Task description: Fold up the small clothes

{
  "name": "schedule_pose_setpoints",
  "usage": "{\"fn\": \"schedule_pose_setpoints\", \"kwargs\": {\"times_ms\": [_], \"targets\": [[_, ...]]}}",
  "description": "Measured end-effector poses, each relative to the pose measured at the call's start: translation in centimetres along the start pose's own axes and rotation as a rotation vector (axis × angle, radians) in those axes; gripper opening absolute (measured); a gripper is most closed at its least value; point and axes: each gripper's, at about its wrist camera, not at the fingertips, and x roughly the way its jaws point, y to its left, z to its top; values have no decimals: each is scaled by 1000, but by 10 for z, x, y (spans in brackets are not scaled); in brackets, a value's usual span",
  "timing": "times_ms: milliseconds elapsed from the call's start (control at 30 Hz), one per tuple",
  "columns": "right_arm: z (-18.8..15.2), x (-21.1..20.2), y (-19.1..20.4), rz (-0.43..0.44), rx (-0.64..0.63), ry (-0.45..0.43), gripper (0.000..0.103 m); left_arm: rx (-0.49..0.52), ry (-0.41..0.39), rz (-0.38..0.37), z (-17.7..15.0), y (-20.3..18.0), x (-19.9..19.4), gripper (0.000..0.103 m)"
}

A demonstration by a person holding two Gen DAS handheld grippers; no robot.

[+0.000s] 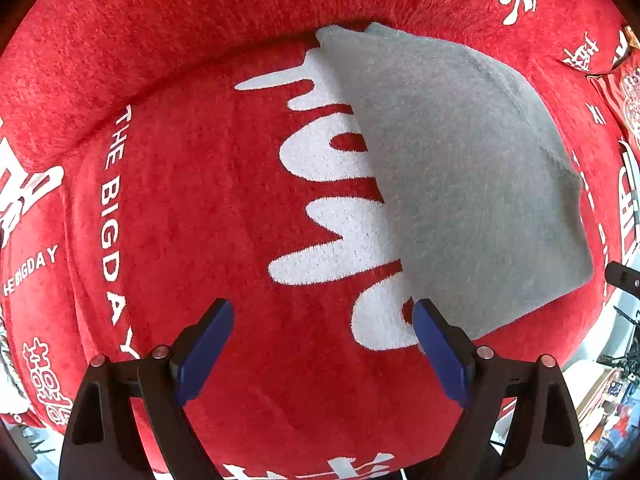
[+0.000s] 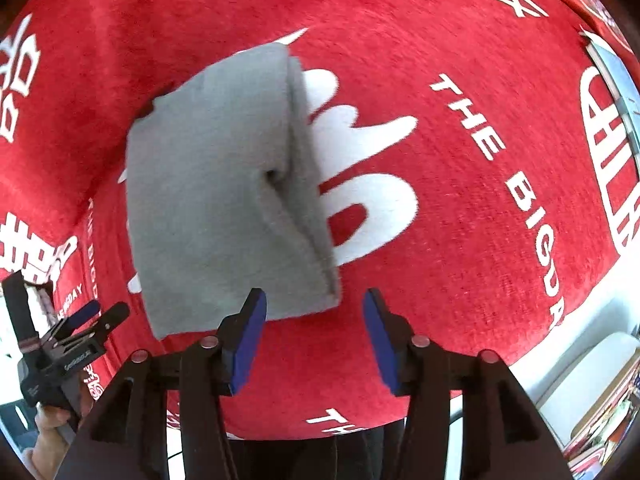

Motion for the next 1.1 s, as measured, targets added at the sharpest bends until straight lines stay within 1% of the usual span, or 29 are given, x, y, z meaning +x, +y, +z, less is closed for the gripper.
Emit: {"fn": "schedule_pose_setpoints", "kwargs": {"times_ms": [33, 100, 200, 233, 267, 333, 400, 500, 600, 700, 800, 867, 967, 1033, 1100], "targets": [[-9, 0, 5, 4, -5, 3, 58, -1, 6, 5, -1, 0, 1, 92], [-14, 6, 13, 20, -5, 15, 63, -14, 8, 5, -2, 2, 3, 92], [-15, 13, 12, 26, -5, 37, 65, -54, -20, -8, -2, 6, 1, 92], [-14, 13, 13, 32, -8, 40, 65, -65, -36, -7, -1, 7, -1, 93], [-12, 14, 13, 43, -16, 41, 66, -71, -43, 0, 1, 7, -2, 103], [-4, 15, 15, 70, -36, 37, 82, -75, -55, 18, 9, 7, -6, 103], [8, 15, 15, 100, -53, 31, 82, -78, -59, 19, 17, 6, -9, 103], [33, 13, 10, 133, -63, 31, 82, -116, -41, -6, 37, 4, -7, 103], [59, 15, 4, 173, -62, 46, 82, -158, -19, -31, 60, 2, 2, 103], [83, 25, -1, 206, -63, 82, 82, -184, -11, -28, 75, -1, 11, 103], [103, 41, -8, 257, -43, 123, 82, -174, 20, -90, 88, -7, 25, 103], [114, 55, -13, 310, -28, 156, 82, -174, 19, -127, 95, -10, 33, 103], [125, 72, -18, 368, -8, 187, 82, -199, 36, -196, 104, -9, 47, 103], [130, 82, -22, 425, 14, 205, 82, -221, 46, -243, 109, -9, 58, 103], [133, 91, -23, 484, 27, 227, 82, -231, 50, -274, 113, -9, 64, 103]]}}
